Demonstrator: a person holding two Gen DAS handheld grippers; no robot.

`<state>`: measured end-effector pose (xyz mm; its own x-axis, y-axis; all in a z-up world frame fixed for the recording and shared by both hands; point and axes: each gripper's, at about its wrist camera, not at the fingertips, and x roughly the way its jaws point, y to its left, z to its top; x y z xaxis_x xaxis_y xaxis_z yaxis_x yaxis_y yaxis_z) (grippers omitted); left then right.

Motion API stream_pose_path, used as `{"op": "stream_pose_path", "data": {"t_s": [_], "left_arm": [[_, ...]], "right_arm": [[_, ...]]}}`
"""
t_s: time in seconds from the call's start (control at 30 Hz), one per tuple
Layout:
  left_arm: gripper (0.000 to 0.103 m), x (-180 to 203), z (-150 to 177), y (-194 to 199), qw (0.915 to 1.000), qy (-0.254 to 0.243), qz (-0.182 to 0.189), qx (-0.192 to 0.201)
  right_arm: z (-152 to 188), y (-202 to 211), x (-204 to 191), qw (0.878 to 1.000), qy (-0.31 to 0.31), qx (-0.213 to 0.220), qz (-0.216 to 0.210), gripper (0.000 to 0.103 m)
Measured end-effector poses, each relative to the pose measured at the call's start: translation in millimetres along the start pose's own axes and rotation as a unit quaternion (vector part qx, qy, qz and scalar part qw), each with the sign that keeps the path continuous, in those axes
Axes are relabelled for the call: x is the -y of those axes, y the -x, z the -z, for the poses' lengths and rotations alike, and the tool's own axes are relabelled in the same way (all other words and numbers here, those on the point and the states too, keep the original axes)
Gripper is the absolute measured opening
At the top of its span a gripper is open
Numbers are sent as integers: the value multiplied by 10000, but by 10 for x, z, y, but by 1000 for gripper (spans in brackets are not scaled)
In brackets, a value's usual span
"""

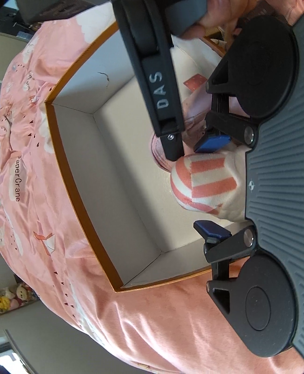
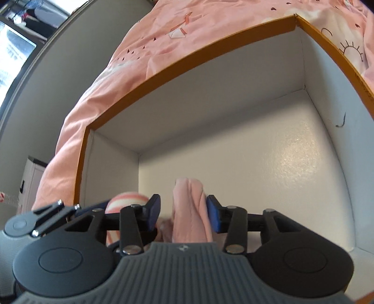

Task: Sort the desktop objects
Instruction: 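Lift both held items and carry them over the orange box, then lower the striped plush and the pink pouch into the box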

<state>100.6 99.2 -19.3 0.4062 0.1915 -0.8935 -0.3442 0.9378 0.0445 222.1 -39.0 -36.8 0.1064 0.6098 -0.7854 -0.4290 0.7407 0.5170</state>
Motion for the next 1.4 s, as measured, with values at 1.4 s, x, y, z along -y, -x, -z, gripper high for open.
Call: {"op": "stream_pose_path", "data": {"t_s": [1.4], "left_arm": [[76, 86, -60, 115, 9964, -798, 287, -42]], "right_arm": [[24, 309, 20, 9961, 762, 129, 428, 28]]}}
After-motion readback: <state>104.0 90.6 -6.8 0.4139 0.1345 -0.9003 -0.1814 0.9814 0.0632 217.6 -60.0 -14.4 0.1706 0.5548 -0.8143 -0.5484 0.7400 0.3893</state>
